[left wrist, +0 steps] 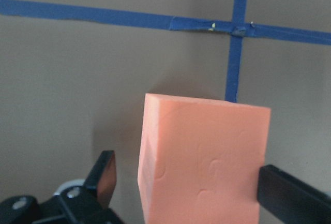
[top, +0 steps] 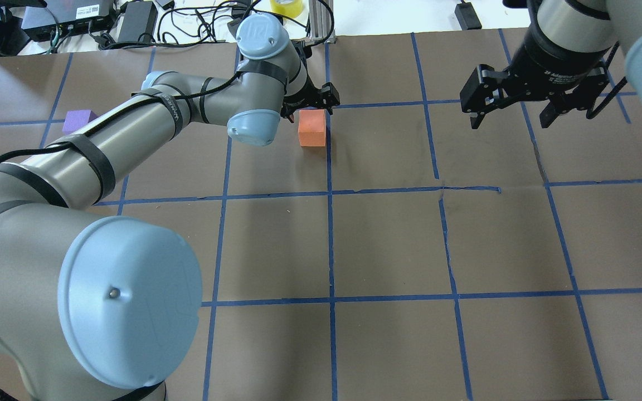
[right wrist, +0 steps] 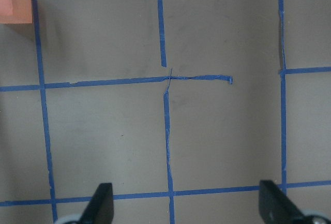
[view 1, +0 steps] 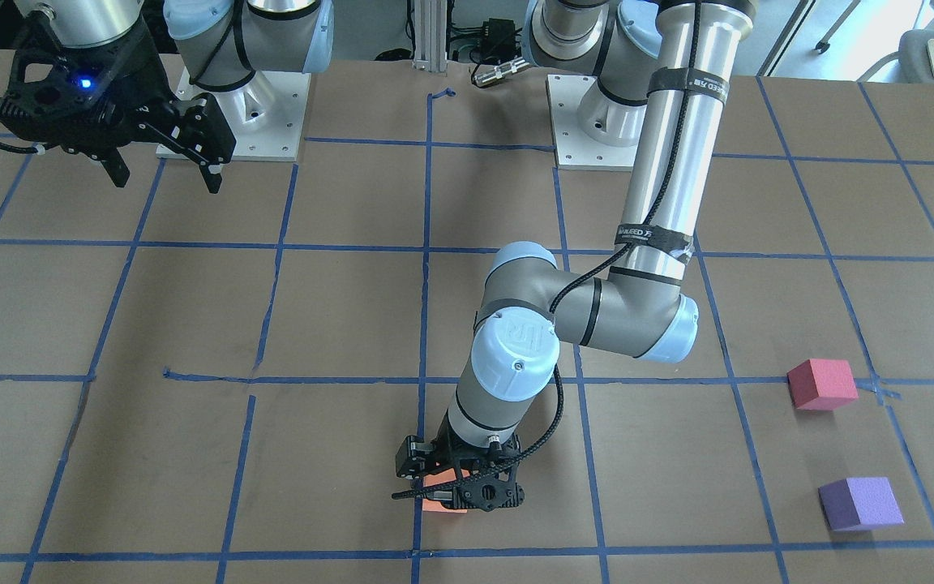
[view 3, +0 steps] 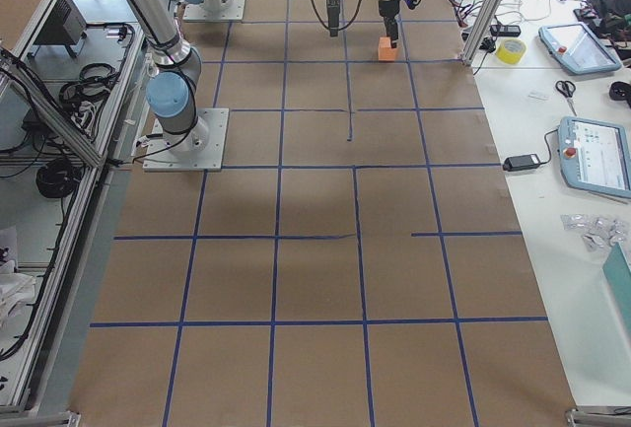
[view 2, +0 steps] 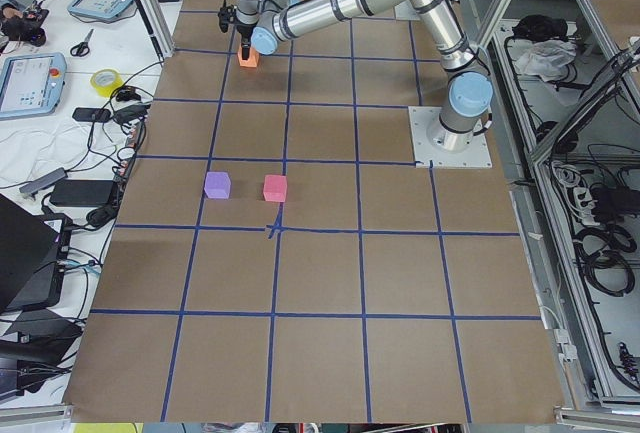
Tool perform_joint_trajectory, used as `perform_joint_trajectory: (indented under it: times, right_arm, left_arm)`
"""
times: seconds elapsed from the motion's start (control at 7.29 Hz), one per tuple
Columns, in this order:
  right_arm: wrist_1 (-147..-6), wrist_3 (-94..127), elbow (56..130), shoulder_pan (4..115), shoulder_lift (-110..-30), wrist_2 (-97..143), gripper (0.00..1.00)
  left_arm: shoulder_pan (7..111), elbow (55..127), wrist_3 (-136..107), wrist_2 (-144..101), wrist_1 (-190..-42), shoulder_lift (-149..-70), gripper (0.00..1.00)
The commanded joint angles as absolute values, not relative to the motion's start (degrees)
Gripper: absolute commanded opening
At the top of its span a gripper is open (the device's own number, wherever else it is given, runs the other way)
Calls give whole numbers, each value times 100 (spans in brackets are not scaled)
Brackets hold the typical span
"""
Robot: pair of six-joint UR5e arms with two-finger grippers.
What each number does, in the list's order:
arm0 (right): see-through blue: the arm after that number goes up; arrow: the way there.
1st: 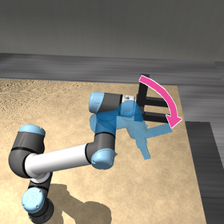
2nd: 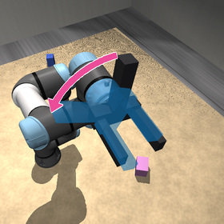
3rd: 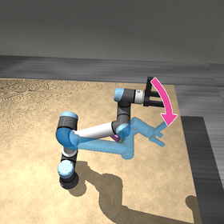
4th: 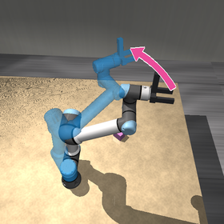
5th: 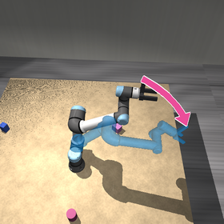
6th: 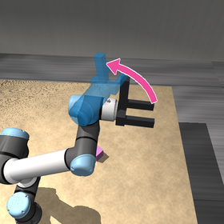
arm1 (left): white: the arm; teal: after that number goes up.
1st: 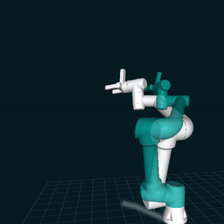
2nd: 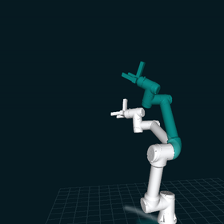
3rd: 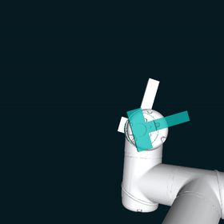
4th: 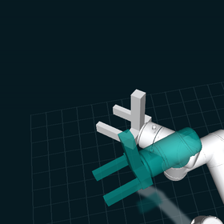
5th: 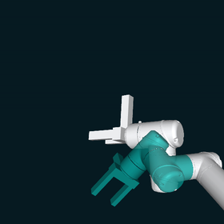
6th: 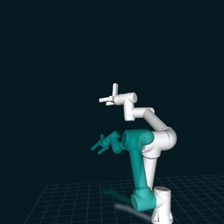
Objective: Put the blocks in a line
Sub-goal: 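Lower the left gripper and grasp the orange cube, then carry the orange cube toward the pink cube with the left gripper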
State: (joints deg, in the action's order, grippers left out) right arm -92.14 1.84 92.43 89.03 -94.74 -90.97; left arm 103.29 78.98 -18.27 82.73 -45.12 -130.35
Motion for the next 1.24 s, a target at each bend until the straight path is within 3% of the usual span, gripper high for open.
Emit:
perform_joint_trajectory:
  times: [0.0, 0.41, 0.55, 0.69, 1.1]
  right_arm:
    - [-9211, 185, 9255, 8903, -9475, -9105, 100]
    - [-9220, 185, 9272, 8903, -9466, -9114, 100]
    - [-9220, 185, 9281, 8895, -9466, -9123, 100]
    - [-9211, 185, 9281, 8903, -9466, -9123, 100]
    - [-9211, 202, 9281, 8903, -9457, -9123, 100]
  left_arm:
    - [10327, 7857, -1845, 8323, -4702, -13182, 100]
    - [10345, 7945, -1881, 8332, -4676, -13367, 100]
    - [10371, 7998, -1829, 8349, -4650, -13394, 71]
    - [10371, 8015, -1776, 8532, -4606, -13308, 9]
    - [9987, 7998, -960, 9193, -4771, -12957, 10]
